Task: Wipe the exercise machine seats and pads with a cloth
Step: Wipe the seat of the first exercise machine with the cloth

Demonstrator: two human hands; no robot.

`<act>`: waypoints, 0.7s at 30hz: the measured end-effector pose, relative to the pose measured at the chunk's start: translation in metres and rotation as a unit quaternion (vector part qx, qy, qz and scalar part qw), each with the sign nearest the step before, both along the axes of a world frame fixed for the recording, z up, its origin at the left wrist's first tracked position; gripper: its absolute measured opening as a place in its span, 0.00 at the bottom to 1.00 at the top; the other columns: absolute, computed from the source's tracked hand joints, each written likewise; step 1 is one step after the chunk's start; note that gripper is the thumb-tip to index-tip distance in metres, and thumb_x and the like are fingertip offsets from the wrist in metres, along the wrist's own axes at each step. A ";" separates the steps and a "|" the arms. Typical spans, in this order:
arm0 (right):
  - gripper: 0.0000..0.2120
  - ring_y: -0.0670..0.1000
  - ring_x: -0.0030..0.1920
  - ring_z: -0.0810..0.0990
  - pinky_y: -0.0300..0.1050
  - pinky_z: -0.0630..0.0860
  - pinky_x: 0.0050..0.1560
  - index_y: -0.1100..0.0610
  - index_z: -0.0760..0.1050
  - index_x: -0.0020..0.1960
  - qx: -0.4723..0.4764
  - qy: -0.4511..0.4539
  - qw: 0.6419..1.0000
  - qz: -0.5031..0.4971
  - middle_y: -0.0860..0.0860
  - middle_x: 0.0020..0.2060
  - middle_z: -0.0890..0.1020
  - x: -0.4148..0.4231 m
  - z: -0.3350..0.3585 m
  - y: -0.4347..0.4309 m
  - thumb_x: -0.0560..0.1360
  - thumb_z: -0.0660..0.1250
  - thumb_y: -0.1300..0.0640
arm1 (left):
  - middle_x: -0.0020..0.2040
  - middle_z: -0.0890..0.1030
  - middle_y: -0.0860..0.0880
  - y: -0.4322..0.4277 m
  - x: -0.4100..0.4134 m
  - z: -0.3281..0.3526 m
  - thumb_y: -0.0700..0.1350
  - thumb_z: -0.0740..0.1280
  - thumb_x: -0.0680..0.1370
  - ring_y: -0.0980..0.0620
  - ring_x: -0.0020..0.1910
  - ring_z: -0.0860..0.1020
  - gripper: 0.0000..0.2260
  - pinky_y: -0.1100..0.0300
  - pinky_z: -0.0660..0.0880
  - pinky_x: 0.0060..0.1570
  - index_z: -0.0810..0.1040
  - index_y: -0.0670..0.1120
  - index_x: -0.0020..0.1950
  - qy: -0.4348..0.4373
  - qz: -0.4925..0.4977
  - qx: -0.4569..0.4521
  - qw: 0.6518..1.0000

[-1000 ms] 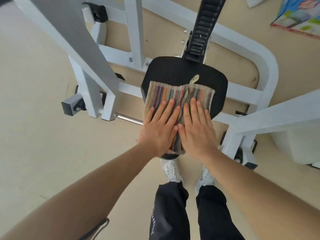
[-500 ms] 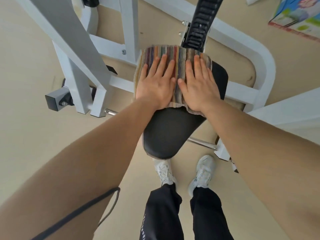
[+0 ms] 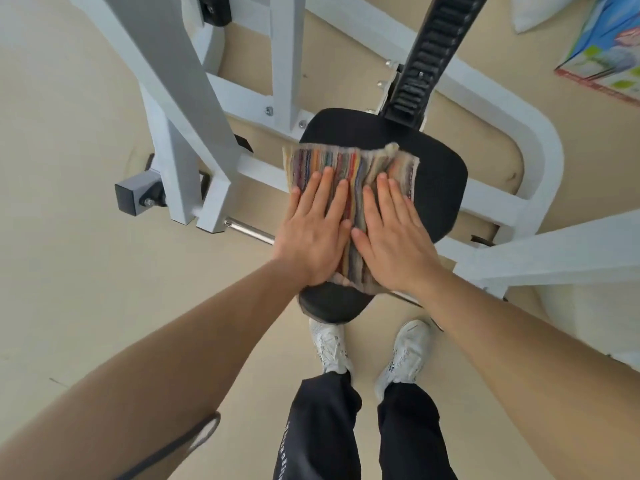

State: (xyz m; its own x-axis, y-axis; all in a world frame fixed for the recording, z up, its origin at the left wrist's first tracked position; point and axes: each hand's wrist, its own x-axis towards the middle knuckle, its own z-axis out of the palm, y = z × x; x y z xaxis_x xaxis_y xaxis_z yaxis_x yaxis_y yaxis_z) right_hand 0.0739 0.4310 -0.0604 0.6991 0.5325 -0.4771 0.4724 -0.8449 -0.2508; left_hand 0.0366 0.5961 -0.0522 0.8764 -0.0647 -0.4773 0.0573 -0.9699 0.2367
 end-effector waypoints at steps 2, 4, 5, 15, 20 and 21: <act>0.35 0.58 0.81 0.40 0.55 0.43 0.81 0.60 0.40 0.82 0.001 -0.001 1.000 -0.026 0.61 0.81 0.41 0.030 -0.012 0.005 0.83 0.38 0.40 | 0.82 0.44 0.43 0.005 0.030 -0.011 0.58 0.43 0.85 0.44 0.81 0.43 0.28 0.44 0.42 0.79 0.46 0.46 0.83 -0.010 0.000 0.027 1.000; 0.35 0.57 0.81 0.39 0.54 0.42 0.81 0.59 0.39 0.82 -0.007 -0.010 0.999 -0.051 0.60 0.81 0.40 0.056 -0.022 0.005 0.83 0.39 0.40 | 0.82 0.44 0.41 0.005 0.065 -0.023 0.58 0.42 0.84 0.42 0.81 0.44 0.29 0.43 0.43 0.78 0.45 0.46 0.82 -0.010 -0.003 0.057 0.998; 0.34 0.56 0.81 0.39 0.54 0.42 0.81 0.59 0.39 0.82 -0.013 -0.016 0.998 -0.064 0.60 0.81 0.40 0.067 -0.026 0.002 0.83 0.40 0.40 | 0.82 0.44 0.41 0.002 0.080 -0.028 0.58 0.42 0.84 0.41 0.81 0.44 0.29 0.43 0.44 0.78 0.45 0.46 0.82 -0.007 -0.011 0.064 0.998; 0.33 0.59 0.82 0.43 0.57 0.47 0.81 0.63 0.43 0.82 -0.011 -0.019 0.976 -0.217 0.62 0.81 0.45 -0.014 -0.006 -0.046 0.84 0.43 0.44 | 0.83 0.45 0.44 -0.050 0.034 -0.007 0.59 0.39 0.84 0.43 0.81 0.44 0.29 0.42 0.46 0.79 0.46 0.48 0.83 -0.018 -0.151 0.008 0.988; 0.33 0.59 0.82 0.44 0.55 0.47 0.81 0.64 0.45 0.81 0.002 -0.014 0.981 -0.192 0.62 0.81 0.46 -0.083 0.018 -0.007 0.84 0.42 0.45 | 0.82 0.43 0.50 -0.015 -0.033 0.020 0.59 0.38 0.84 0.48 0.81 0.40 0.27 0.48 0.41 0.79 0.43 0.52 0.82 0.011 -0.154 0.016 0.988; 0.33 0.59 0.82 0.45 0.56 0.48 0.80 0.65 0.46 0.81 0.002 -0.010 0.983 -0.181 0.62 0.81 0.47 -0.087 0.020 -0.003 0.84 0.44 0.45 | 0.82 0.43 0.50 -0.008 -0.038 0.024 0.59 0.38 0.84 0.49 0.81 0.40 0.27 0.49 0.40 0.79 0.42 0.52 0.82 0.018 -0.146 0.016 0.989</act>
